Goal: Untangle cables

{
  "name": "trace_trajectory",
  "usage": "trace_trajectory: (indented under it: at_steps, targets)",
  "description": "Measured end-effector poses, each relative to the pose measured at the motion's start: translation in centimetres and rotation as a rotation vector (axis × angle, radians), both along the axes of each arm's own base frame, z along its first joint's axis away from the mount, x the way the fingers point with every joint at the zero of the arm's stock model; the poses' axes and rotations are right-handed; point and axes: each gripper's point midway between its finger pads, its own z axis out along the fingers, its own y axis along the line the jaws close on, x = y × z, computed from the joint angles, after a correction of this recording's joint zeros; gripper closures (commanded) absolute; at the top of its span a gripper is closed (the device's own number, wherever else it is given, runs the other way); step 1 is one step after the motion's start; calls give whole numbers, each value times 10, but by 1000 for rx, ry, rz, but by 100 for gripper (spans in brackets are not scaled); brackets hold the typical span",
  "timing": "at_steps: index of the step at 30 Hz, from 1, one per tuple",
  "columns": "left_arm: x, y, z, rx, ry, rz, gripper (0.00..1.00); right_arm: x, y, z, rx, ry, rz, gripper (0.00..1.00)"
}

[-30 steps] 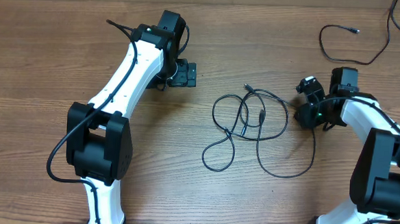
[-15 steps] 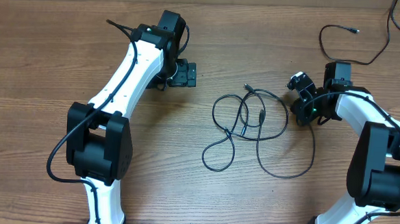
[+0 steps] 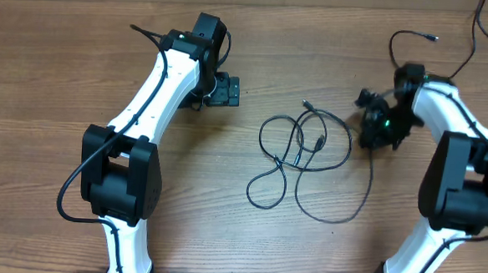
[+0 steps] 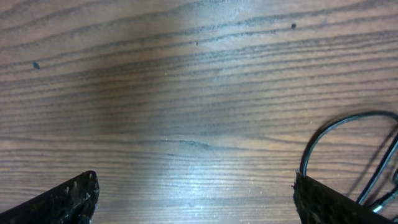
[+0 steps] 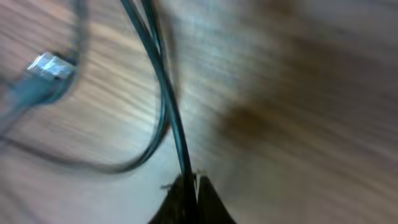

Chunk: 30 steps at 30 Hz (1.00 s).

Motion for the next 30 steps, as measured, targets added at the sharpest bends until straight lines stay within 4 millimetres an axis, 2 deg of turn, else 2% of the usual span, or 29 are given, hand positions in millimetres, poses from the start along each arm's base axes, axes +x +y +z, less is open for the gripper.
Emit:
trace_trajectory:
  at_steps: [1, 3, 6, 8, 10, 12, 13, 16, 19, 22, 30]
  targets:
    - [0, 0, 0, 0, -2, 0, 0, 10, -1, 14, -3, -17, -17, 96]
    - [0, 0, 0, 0, 0, 0, 0, 41, 1, 74, 19, -113, -66, 96]
    - [0, 0, 0, 0, -1, 0, 0, 65, 11, 143, 83, -246, -88, 96]
    - [0, 0, 0, 0, -2, 0, 0, 78, 21, 200, 148, -385, -85, 96]
    - [0, 0, 0, 0, 0, 0, 0, 81, 29, 236, 195, -469, -78, 96]
    - [0, 0, 0, 0, -1, 0, 0, 85, 40, 289, 261, -616, -69, 96]
    - [0, 0, 0, 0, -1, 0, 0, 83, 45, 307, 294, -658, -68, 96]
    - [0, 0, 0, 0, -1, 0, 0, 76, 56, 340, 366, -736, -48, 96]
    - [0, 0, 0, 0, -1, 0, 0, 65, 64, 358, 400, -770, -33, 96]
    - [0, 0, 0, 0, -1, 0, 0, 59, 71, 363, 421, -770, -22, 96]
    - [0, 0, 0, 0, -1, 0, 0, 53, 92, 362, 445, -749, 23, 96]
